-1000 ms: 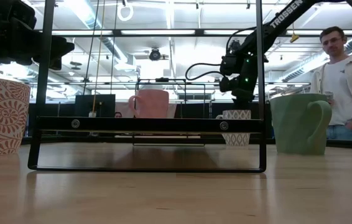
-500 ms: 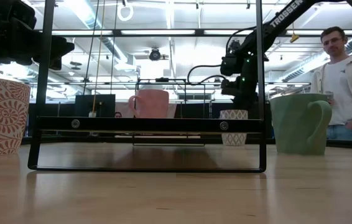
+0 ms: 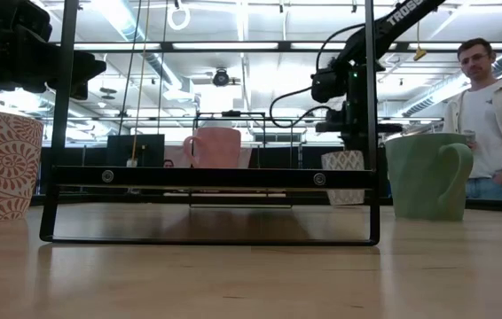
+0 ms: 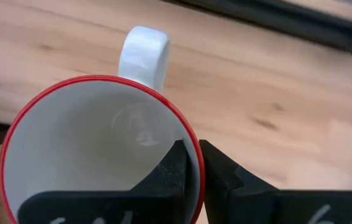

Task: Place coffee mugs
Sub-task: Put the gray patterned mug on the shelf

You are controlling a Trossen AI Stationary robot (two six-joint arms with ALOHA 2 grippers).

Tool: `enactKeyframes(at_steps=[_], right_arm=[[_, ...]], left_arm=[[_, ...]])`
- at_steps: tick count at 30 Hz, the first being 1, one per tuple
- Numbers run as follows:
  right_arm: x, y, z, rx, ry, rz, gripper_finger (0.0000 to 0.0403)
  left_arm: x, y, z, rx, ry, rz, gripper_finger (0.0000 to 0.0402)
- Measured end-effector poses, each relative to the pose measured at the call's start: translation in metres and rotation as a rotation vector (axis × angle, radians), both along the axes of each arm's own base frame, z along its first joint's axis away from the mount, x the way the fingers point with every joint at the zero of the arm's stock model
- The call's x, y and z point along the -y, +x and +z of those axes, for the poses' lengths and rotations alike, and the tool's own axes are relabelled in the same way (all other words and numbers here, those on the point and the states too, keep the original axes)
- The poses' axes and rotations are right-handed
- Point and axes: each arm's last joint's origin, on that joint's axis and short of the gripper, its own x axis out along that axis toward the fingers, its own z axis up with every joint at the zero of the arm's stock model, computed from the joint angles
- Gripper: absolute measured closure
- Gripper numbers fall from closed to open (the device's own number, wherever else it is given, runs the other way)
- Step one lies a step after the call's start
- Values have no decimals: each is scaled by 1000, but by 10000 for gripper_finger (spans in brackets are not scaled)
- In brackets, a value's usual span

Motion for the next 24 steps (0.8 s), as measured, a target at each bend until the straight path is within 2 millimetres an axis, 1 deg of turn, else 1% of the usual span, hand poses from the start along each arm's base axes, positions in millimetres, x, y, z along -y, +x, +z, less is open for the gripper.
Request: enactKeyframes(at_steps=[6, 16, 24], right_arm=[[-13, 4, 2, -1, 10, -179, 371], [-24, 15, 3, 72, -35, -486, 370], [-32, 20, 3, 122, -28, -664, 370]], left_arm=[[0, 0, 0, 0, 0, 0, 283], [0, 0, 0, 0, 0, 0, 283], [0, 0, 0, 0, 0, 0, 283]])
